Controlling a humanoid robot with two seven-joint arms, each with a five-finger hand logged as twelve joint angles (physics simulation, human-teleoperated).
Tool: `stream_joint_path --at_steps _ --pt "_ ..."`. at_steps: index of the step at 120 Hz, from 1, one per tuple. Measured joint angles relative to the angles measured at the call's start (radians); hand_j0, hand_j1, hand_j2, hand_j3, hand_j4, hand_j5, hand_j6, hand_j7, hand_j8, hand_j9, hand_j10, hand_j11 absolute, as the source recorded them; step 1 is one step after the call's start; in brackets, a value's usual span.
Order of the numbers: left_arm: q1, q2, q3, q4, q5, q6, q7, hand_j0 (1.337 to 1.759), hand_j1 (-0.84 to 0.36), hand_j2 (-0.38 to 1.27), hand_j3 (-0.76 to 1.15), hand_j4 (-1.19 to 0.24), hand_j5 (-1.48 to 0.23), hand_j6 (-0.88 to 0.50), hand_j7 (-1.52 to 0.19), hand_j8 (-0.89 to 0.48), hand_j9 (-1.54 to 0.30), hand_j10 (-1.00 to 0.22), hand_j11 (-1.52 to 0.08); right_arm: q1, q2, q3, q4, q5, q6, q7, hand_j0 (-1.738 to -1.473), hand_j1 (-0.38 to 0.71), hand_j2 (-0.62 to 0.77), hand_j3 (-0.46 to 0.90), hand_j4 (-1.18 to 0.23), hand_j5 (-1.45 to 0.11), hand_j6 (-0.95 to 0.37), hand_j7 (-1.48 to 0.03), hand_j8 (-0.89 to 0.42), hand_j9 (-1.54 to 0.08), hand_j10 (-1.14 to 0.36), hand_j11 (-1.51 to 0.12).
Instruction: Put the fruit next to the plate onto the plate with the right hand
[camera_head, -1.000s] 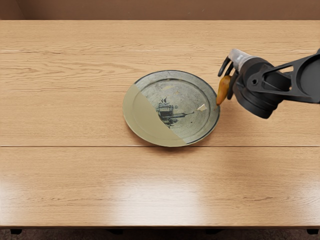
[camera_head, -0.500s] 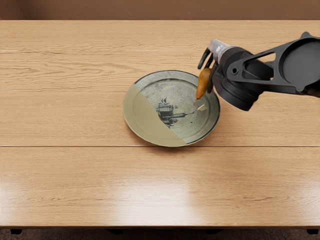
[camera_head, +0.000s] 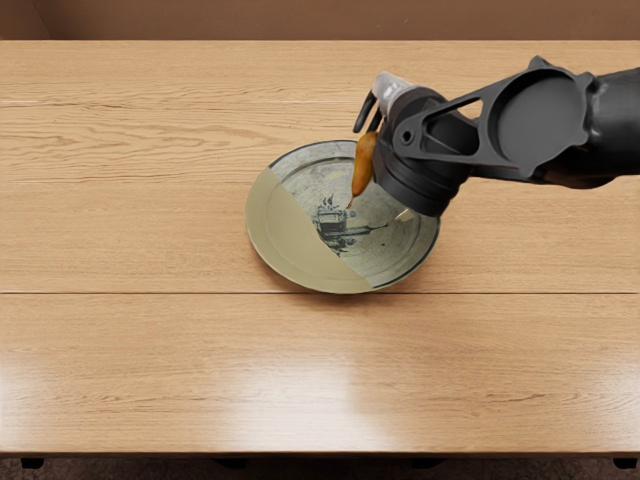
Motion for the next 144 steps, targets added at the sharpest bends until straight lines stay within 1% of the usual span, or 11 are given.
stream_joint_path --at_steps 34,50,60,62,68,77,95,108,118,133,144 --pt "0.0 0.0 0.0 0.0 0.0 0.0 0.0 1.658 0.35 0.0 0.0 0.0 0.0 0.0 0.0 0.0 0.0 0.0 0.0 -0.002 0.092 0.001 -0.083 0.046 0.027 -0.001 -1.658 0.24 0.58 0.0 -0.77 -1.0 -0.59 -1.0 -0.61 -1.03 -0.75 -1.04" --pt "0.0 0.0 0.0 0.0 0.0 0.0 0.0 1.658 0.35 0.0 0.0 0.0 0.0 0.0 0.0 0.0 0.0 0.0 0.0 -0.026 0.111 0.0 -0.128 0.048 0.046 0.0 -1.658 0.25 0.6 0.0 -0.77 -1.0 -0.59 -1.0 -0.61 -1.03 -0.75 -1.04" --pt "0.0 0.0 0.0 0.0 0.0 0.0 0.001 1.658 0.35 0.0 0.0 0.0 0.0 0.0 0.0 0.0 0.0 0.0 0.0 -0.043 0.115 -0.001 -0.154 0.049 0.055 0.0 -1.658 0.24 0.57 0.0 -0.76 -0.99 -0.58 -0.99 -0.6 -1.02 -0.74 -1.03" --pt "0.0 0.0 0.0 0.0 0.0 0.0 0.001 1.658 0.35 0.0 0.0 0.0 0.0 0.0 0.0 0.0 0.0 0.0 0.0 -0.045 0.116 -0.001 -0.158 0.05 0.056 -0.001 -1.658 0.23 0.52 0.0 -0.73 -0.95 -0.56 -0.95 -0.58 -0.98 -0.71 -0.99" --pt "0.0 0.0 0.0 0.0 0.0 0.0 0.001 1.658 0.35 0.0 0.0 0.0 0.0 0.0 0.0 0.0 0.0 0.0 0.0 -0.04 0.117 -0.001 -0.165 0.064 0.059 -0.002 -1.658 0.11 0.41 0.0 -0.58 -0.75 -0.45 -0.75 -0.46 -0.78 -0.56 -0.78" --pt "0.0 0.0 0.0 0.0 0.0 0.0 0.0 1.658 0.35 0.0 0.0 0.0 0.0 0.0 0.0 0.0 0.0 0.0 0.0 -0.03 0.118 -0.003 -0.17 0.081 0.061 -0.003 -1.658 -0.02 0.28 0.0 -0.41 -0.53 -0.32 -0.53 -0.33 -0.55 -0.4 -0.55" --pt "0.0 0.0 0.0 0.0 0.0 0.0 0.0 1.658 0.35 0.0 0.0 0.0 0.0 0.0 0.0 0.0 0.0 0.0 0.0 -0.016 0.119 -0.003 -0.166 0.096 0.063 -0.003 -1.658 -0.17 0.13 0.0 -0.21 -0.28 -0.17 -0.28 -0.17 -0.28 -0.21 -0.29" --pt "0.0 0.0 0.0 0.0 0.0 0.0 0.0 1.658 0.35 0.0 0.0 0.0 0.0 0.0 0.0 0.0 0.0 0.0 0.0 -0.009 0.119 -0.003 -0.134 0.098 0.058 -0.003 -1.658 -0.23 0.08 0.0 -0.14 -0.18 -0.11 -0.18 -0.11 -0.18 -0.13 -0.18" --pt "0.0 0.0 0.0 0.0 0.0 0.0 0.0 1.658 0.35 0.0 0.0 0.0 0.0 0.0 0.0 0.0 0.0 0.0 0.0 -0.02 0.08 0.042 -0.071 0.099 0.027 -0.004 -1.658 -0.26 0.05 0.0 -0.1 -0.13 -0.09 -0.13 -0.09 -0.13 -0.1 -0.13" --pt "0.0 0.0 0.0 0.0 0.0 0.0 0.0 1.658 0.35 0.0 0.0 0.0 0.0 0.0 0.0 0.0 0.0 0.0 0.0 -0.093 -0.124 0.184 0.066 0.087 0.008 -0.004 -1.658 -0.28 0.02 0.0 -0.07 -0.09 -0.06 -0.09 -0.06 -0.09 -0.07 -0.09" --pt "0.0 0.0 0.0 0.0 0.0 0.0 0.0 1.658 0.35 0.0 0.0 0.0 0.0 0.0 0.0 0.0 0.0 0.0 0.0 -0.125 -0.237 0.293 0.148 0.077 0.023 -0.004 -1.658 -0.29 0.01 0.0 -0.06 -0.07 -0.05 -0.07 -0.05 -0.07 -0.06 -0.07"
